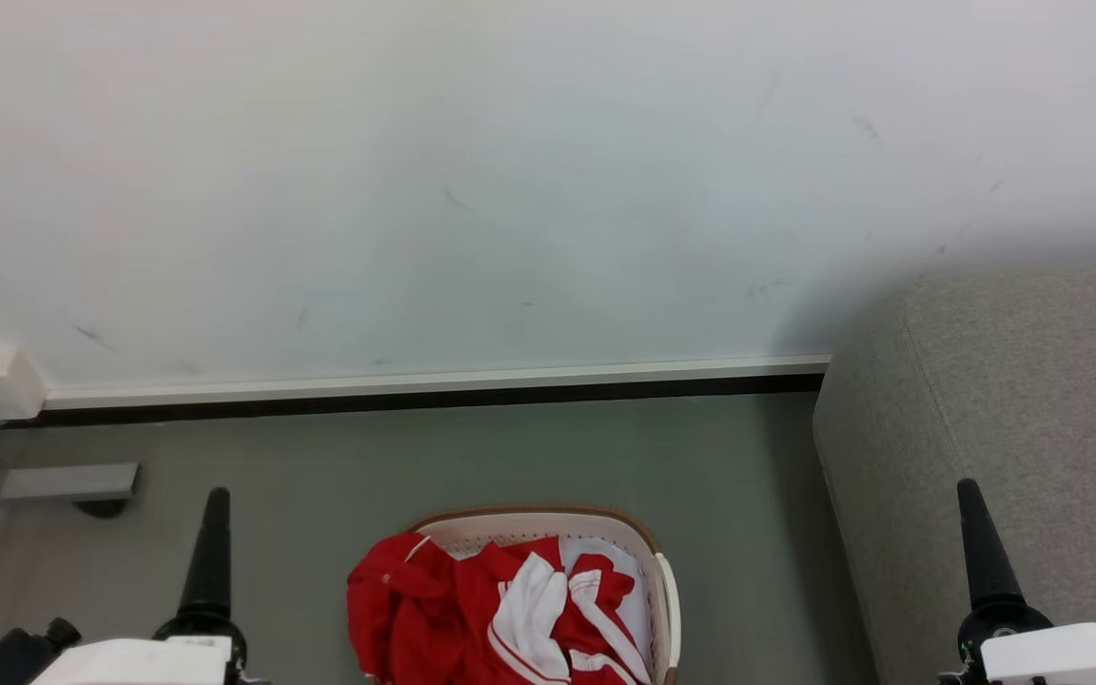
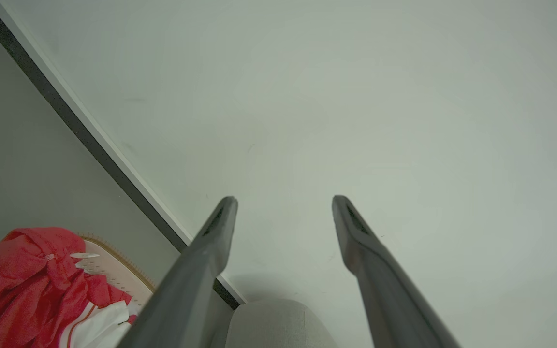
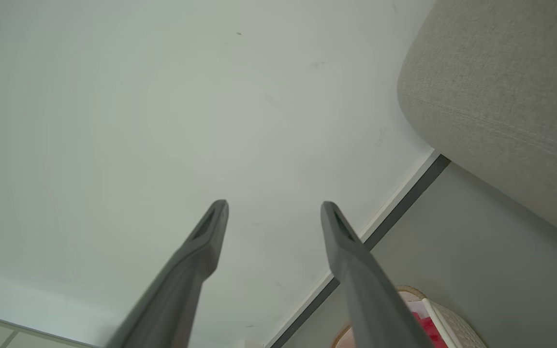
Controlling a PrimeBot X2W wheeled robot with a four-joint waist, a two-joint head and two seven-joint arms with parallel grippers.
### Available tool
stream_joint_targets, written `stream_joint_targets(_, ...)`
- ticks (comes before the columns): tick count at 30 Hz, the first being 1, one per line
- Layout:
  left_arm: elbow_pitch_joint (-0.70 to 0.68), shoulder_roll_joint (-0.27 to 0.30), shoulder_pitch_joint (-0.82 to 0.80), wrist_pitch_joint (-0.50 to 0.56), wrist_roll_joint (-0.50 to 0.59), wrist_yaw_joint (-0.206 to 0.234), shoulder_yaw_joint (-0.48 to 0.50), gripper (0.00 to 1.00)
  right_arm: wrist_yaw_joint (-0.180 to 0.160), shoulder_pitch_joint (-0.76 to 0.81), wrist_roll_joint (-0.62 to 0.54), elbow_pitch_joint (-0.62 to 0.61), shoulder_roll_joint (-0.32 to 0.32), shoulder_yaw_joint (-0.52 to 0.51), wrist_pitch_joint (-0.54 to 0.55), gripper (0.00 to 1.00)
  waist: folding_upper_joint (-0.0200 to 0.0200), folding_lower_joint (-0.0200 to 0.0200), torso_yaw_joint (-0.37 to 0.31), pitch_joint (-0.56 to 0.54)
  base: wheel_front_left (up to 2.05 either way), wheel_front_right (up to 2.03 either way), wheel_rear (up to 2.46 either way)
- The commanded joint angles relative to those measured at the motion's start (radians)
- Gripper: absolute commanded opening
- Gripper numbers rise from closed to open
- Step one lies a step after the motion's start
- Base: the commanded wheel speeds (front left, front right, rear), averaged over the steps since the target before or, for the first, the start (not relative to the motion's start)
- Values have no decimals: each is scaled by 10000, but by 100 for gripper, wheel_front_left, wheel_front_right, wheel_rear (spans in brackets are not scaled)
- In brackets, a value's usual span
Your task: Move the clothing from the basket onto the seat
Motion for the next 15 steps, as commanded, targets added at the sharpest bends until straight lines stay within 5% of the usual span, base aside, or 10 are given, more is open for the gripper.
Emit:
stream_joint_targets(1, -230, 138, -127, -98, 440, -10, -1, 100, -5, -308, -393, -221, -107, 78, -105, 100, 0, 0, -6, 2, 0, 0, 0)
stream_joint_targets(15, -238, 181, 0, -582, 3843, -10, -16, 100, -8, -397, -3544, -173, -118, 907, -592, 100, 0, 0, -75, -22, 0, 0, 0)
